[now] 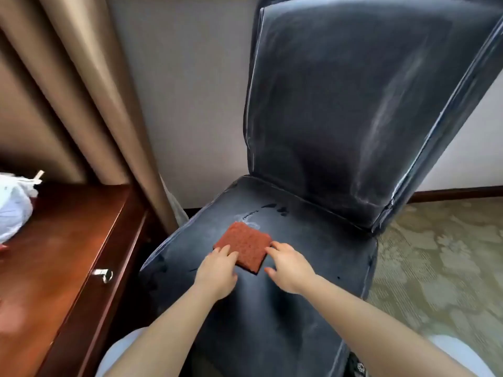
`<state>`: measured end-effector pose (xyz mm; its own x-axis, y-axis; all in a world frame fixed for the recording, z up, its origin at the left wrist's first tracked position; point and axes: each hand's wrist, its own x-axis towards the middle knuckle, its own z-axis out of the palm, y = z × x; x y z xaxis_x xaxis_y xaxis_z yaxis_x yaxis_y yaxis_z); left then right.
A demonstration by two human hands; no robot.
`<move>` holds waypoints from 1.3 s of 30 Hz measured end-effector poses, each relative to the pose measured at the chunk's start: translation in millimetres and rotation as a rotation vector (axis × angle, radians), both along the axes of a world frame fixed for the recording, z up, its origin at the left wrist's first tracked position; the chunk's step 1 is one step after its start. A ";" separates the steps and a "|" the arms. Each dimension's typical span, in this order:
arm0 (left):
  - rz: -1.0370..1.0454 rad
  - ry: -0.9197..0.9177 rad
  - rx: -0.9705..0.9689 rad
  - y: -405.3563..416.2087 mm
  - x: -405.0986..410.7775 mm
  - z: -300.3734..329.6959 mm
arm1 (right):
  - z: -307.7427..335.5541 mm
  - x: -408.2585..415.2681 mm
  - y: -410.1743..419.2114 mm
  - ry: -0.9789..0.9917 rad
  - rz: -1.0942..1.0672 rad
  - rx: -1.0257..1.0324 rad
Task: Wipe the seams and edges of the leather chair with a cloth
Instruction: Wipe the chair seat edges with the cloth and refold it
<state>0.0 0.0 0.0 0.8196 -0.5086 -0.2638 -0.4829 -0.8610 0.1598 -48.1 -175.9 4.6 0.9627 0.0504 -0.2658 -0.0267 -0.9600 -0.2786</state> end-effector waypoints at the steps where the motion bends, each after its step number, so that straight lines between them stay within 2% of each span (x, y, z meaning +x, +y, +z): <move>1: -0.006 -0.022 0.004 0.0 7.8 -4.3 | -5.3 7.7 2.0 0.003 0.003 -0.004; 6: -0.062 -0.078 -0.045 4.9 38.3 -31.3 | -34.3 36.6 11.7 -0.038 0.116 -0.030; 8: -0.116 -0.184 -0.155 7.3 45.9 -41.9 | -43.2 43.0 7.6 -0.055 0.203 -0.022; 12: -0.142 -0.301 -0.174 8.3 48.0 -51.0 | -58.5 51.8 -11.2 -0.126 0.260 0.057; 14: -0.159 -0.273 -0.198 6.0 43.6 -54.0 | -63.1 52.6 -14.9 -0.200 0.290 0.046; 19: -0.094 -0.028 -0.327 1.2 16.1 -52.0 | -63.0 30.2 -7.6 -0.426 0.239 0.024; 21: -0.025 0.044 -0.403 0.3 0.1 -49.0 | -59.9 14.0 -2.1 -0.376 0.221 0.108; 24: 0.050 0.097 -0.504 4.4 -18.9 -53.0 | -61.2 -11.5 -10.2 -0.174 0.227 0.188; 29: 0.000 0.097 -0.495 15.0 -35.5 -61.1 | -70.0 -33.1 -19.6 -0.285 0.290 0.189; 32: -0.027 0.046 -0.451 12.2 -41.4 -61.8 | -61.7 -31.7 -13.1 -0.268 0.184 0.203; 35: 0.080 0.005 -0.506 5.9 -43.5 -58.6 | -49.4 -26.4 -8.9 -0.240 0.110 0.251; 39: 0.253 -0.022 -0.506 -3.9 -42.6 -49.9 | -46.1 -20.9 -9.9 -0.259 0.043 0.181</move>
<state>-42.6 -3.9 -49.9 0.9351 -0.3539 -0.0198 -0.2788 -0.7689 0.5754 -69.0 -185.8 -41.5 0.9931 0.1169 0.0052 0.1074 -0.8928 -0.4375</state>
